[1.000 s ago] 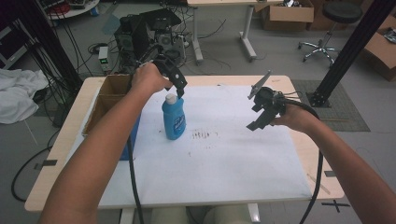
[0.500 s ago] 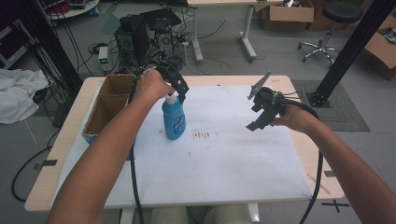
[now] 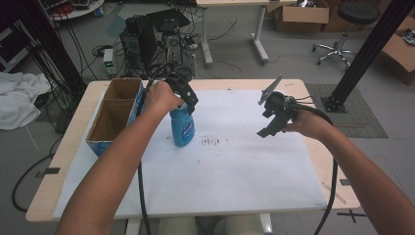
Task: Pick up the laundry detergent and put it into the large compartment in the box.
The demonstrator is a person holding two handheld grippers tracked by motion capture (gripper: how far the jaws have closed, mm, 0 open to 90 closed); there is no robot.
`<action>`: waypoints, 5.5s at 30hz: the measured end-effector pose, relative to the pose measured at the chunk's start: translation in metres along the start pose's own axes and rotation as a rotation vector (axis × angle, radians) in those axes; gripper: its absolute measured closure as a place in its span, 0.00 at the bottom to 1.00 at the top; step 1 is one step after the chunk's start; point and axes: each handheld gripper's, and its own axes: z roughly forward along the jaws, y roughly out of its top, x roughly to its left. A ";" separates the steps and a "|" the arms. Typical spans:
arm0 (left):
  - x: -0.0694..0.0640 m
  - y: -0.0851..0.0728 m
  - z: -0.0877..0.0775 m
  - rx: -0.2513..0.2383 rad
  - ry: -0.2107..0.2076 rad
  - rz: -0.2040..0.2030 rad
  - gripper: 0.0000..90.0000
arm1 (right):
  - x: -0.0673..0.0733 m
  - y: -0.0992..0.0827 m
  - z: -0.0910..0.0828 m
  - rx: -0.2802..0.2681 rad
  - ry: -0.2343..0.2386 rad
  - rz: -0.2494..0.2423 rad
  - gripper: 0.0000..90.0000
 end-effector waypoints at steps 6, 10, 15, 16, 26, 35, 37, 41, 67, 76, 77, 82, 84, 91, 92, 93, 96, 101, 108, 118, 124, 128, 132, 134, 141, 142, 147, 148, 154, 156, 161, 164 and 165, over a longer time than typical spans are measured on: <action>0.001 -0.002 0.009 0.008 -0.004 -0.005 0.22 | 0.000 0.001 0.001 0.002 0.002 -0.001 0.19; 0.002 -0.002 0.014 0.009 0.005 -0.006 0.22 | 0.000 0.001 0.002 0.001 0.005 -0.003 0.19; 0.002 -0.003 0.018 0.012 0.000 -0.013 0.22 | 0.001 0.002 0.003 0.004 0.007 -0.004 0.19; 0.002 -0.003 0.018 0.012 0.002 -0.010 0.22 | 0.000 0.002 0.003 0.002 0.007 -0.007 0.19; 0.002 -0.003 0.024 0.009 0.007 -0.015 0.23 | 0.000 0.004 0.004 0.003 0.009 -0.006 0.19; 0.000 -0.003 0.025 0.003 0.007 -0.016 0.27 | 0.001 0.004 0.005 0.000 0.010 -0.009 0.19; 0.000 -0.002 0.025 0.000 0.005 -0.014 0.29 | 0.001 0.004 0.005 0.002 0.010 -0.010 0.19; -0.001 -0.002 0.025 0.001 0.004 -0.017 0.30 | 0.001 0.004 0.004 0.000 0.010 -0.010 0.19; -0.001 -0.002 0.026 0.007 0.006 -0.015 0.37 | 0.001 0.005 0.005 -0.001 0.013 -0.010 0.19; -0.001 -0.002 0.027 0.004 0.004 -0.013 0.41 | 0.000 0.004 0.004 -0.002 0.012 -0.008 0.19; -0.001 -0.002 0.027 0.004 0.004 -0.013 0.41 | 0.000 0.004 0.004 -0.002 0.012 -0.008 0.19; -0.001 -0.002 0.027 0.003 0.004 -0.014 0.41 | 0.000 0.005 0.005 -0.001 0.013 -0.009 0.19; -0.001 -0.002 0.027 0.003 0.005 -0.013 0.41 | 0.000 0.005 0.005 0.000 0.013 -0.007 0.19; -0.001 -0.003 0.026 -0.002 0.004 -0.004 0.42 | 0.000 0.005 0.005 0.000 0.014 -0.009 0.19; -0.001 -0.003 0.026 -0.001 0.006 -0.004 0.42 | 0.000 0.005 0.005 0.001 0.014 -0.009 0.19; -0.001 -0.003 0.026 -0.005 0.005 -0.005 0.42 | 0.000 0.005 0.005 0.000 0.014 -0.011 0.19; -0.001 -0.002 0.026 -0.004 0.007 -0.001 0.42 | 0.000 0.005 0.005 0.001 0.014 -0.010 0.19; -0.002 -0.003 0.020 -0.015 -0.003 -0.001 0.42 | 0.000 0.004 0.005 0.003 0.014 -0.011 0.20; 0.003 -0.009 -0.009 -0.071 -0.036 -0.025 0.42 | 0.003 0.004 0.004 0.005 0.013 -0.013 0.20; 0.009 -0.021 -0.059 -0.122 -0.029 -0.058 0.42 | 0.006 0.006 0.002 -0.002 0.006 -0.020 0.19; 0.011 -0.027 -0.081 -0.133 -0.010 -0.071 0.42 | 0.009 0.007 0.003 -0.001 0.011 -0.029 0.20; 0.014 -0.031 -0.097 -0.141 -0.005 -0.095 0.42 | 0.010 0.008 0.003 0.001 0.012 -0.032 0.19; 0.017 -0.035 -0.113 -0.137 0.001 -0.102 0.42 | 0.011 0.008 0.003 -0.002 0.004 -0.037 0.20; 0.018 -0.039 -0.128 -0.137 0.019 -0.107 0.42 | 0.012 0.009 0.002 -0.007 0.002 -0.042 0.20; 0.024 -0.048 -0.152 -0.144 0.039 -0.127 0.42 | 0.012 0.009 0.002 -0.008 0.006 -0.043 0.20; 0.024 -0.049 -0.154 -0.147 0.045 -0.135 0.42 | 0.012 0.009 0.002 -0.008 0.006 -0.043 0.20; 0.032 -0.058 -0.162 -0.154 0.047 -0.187 0.42 | 0.011 0.010 0.002 -0.012 0.002 -0.042 0.20; 0.037 -0.063 -0.167 -0.153 0.043 -0.216 0.42 | 0.012 0.009 0.002 -0.010 0.000 -0.043 0.20; 0.052 -0.077 -0.185 -0.158 0.073 -0.318 0.42 | 0.009 0.008 0.001 -0.014 -0.008 -0.040 0.20; 0.056 -0.082 -0.190 -0.159 0.086 -0.343 0.42 | 0.009 0.008 0.001 -0.020 -0.008 -0.041 0.20; 0.063 -0.090 -0.199 -0.170 0.100 -0.394 0.42 | 0.009 0.009 0.000 -0.024 -0.007 -0.045 0.20; 0.067 -0.095 -0.203 -0.177 0.104 -0.420 0.42 | 0.010 0.010 0.001 -0.027 -0.004 -0.051 0.20; 0.070 -0.097 -0.203 -0.178 0.103 -0.429 0.42 | 0.010 0.010 0.001 -0.027 -0.004 -0.051 0.20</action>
